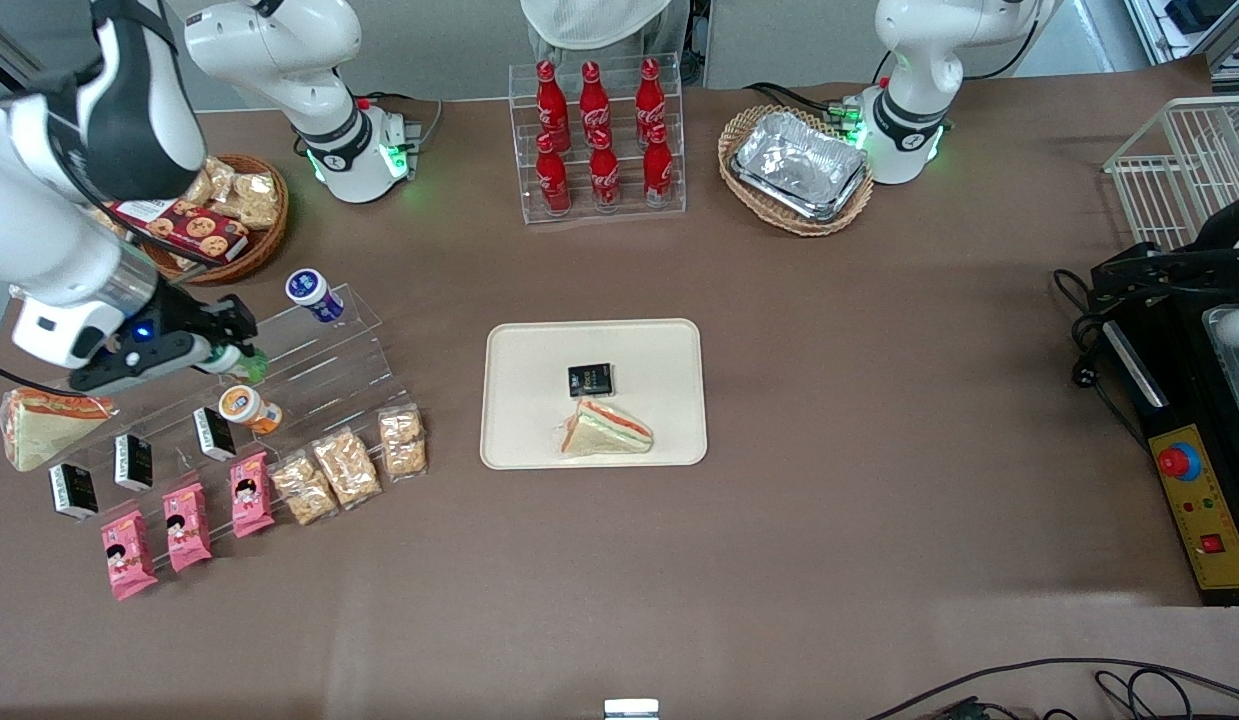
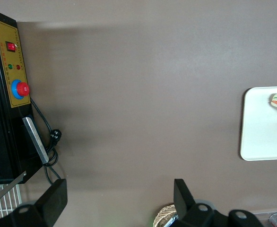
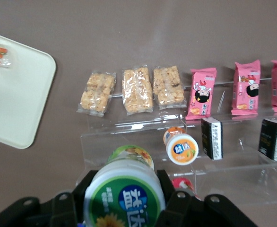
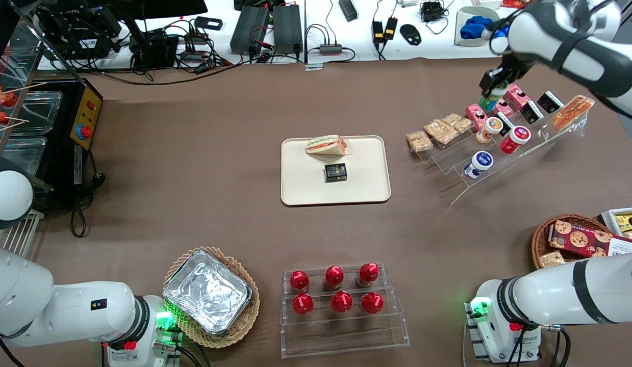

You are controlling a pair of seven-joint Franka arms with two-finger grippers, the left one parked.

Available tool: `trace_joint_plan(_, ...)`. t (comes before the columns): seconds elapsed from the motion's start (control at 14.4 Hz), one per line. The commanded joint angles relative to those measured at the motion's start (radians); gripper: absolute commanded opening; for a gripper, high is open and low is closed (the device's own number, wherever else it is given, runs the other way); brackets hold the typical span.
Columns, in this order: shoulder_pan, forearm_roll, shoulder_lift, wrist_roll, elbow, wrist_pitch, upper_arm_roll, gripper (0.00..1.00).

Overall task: Place green gum on tray
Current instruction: 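Lift the gum jar and carry it over the cream tray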

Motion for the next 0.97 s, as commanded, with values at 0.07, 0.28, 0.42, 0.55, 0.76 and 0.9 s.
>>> trace_joint_plan(0.07, 0.015, -0.007, 0.025, 0.007, 0.238, -0.204, 0.0, 0.19)
trace_joint_plan(0.28, 0.073, -0.005, 0.026, 0.129, 0.258, -0.206, 0.001, 0.19)
trace_joint_plan(0.42, 0.142, -0.004, 0.037, 0.28, 0.258, -0.206, 0.003, 0.19)
trace_joint_plan(0.55, 0.215, 0.002, 0.051, 0.439, 0.264, -0.204, 0.003, 0.19)
trace_joint_plan(0.76, 0.31, 0.005, 0.083, 0.666, 0.277, -0.195, 0.009, 0.19)
trace_joint_plan(0.9, 0.381, 0.008, 0.115, 0.795, 0.277, -0.158, 0.009, 0.19)
